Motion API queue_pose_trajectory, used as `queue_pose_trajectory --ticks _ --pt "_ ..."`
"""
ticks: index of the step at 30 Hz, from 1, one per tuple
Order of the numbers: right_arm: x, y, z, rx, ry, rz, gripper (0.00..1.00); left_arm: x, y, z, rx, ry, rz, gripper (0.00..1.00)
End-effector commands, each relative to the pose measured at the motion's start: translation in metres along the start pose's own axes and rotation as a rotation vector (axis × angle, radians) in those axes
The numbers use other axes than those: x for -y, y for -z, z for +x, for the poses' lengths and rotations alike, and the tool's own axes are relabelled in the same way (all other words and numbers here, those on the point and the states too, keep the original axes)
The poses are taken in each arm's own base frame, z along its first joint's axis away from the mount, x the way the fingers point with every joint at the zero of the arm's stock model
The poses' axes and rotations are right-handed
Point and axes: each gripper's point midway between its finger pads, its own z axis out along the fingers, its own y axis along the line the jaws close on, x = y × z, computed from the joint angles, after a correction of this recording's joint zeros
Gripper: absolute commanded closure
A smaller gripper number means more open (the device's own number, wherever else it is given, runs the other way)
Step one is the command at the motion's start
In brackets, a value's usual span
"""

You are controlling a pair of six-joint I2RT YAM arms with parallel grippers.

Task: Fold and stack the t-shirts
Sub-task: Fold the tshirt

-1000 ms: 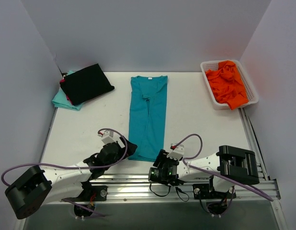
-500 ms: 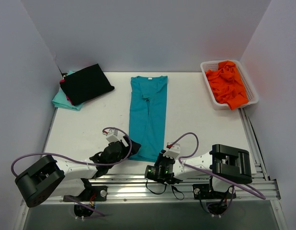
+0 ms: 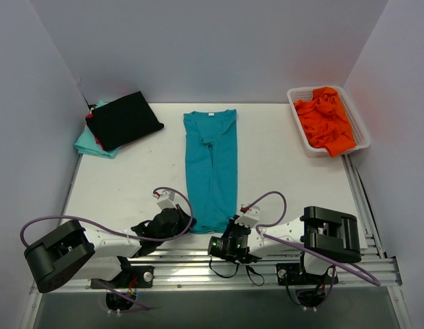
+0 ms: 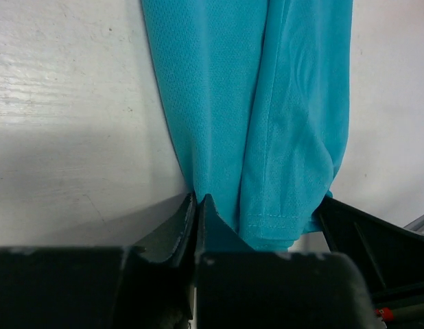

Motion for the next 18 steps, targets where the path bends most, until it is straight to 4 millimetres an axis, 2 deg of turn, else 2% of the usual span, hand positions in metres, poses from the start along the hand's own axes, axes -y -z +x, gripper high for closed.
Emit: queue_pose_trajectory --ticks 1,5,6,7,9,10,12,14,15,16,17,18 --pt "0.025 -0.001 -0.002 0.016 0.048 0.070 1.00 -0.006 0.002 0.010 -0.031 -0.027 -0.022 0.98" --pt "0.038 0.009 -0.007 0.034 0.059 0.102 1.00 -0.010 0.009 0.017 -0.055 -0.040 -0.043 0.98" --pt "0.039 0.012 -0.007 0.033 0.063 0.103 1.00 -0.004 0.013 0.016 -0.050 -0.036 -0.028 0.98" --pt "0.042 0.014 -0.007 0.030 0.069 0.109 1.00 -0.010 0.017 0.019 -0.065 -0.047 -0.050 0.98" --pt "0.045 0.021 -0.005 0.027 0.087 0.112 1.00 0.000 0.026 0.018 -0.062 -0.044 -0.023 0.98" --pt "0.048 0.024 -0.005 0.026 0.105 0.121 1.00 -0.006 0.030 0.021 -0.079 -0.060 -0.052 0.98" --pt "0.044 0.033 -0.002 0.021 0.102 0.097 1.00 0.005 0.039 0.013 -0.063 -0.048 -0.022 0.98" --pt "0.035 0.039 -0.007 0.034 0.106 0.079 1.00 -0.001 0.046 0.011 -0.067 -0.065 -0.051 0.98" --pt "0.031 0.042 -0.009 0.041 0.105 0.069 1.00 0.009 0.053 0.003 -0.050 -0.055 -0.024 0.98" --pt "0.021 0.046 -0.014 0.046 0.090 0.053 1.00 0.006 0.056 0.001 -0.052 -0.061 -0.040 0.98" --pt "0.018 0.047 -0.023 0.076 0.104 0.048 1.00 0.010 0.059 -0.003 -0.042 -0.061 -0.034 0.98" --pt "0.013 0.050 -0.029 0.092 0.102 0.039 1.00 0.024 0.065 -0.013 -0.022 -0.053 0.002 0.98"
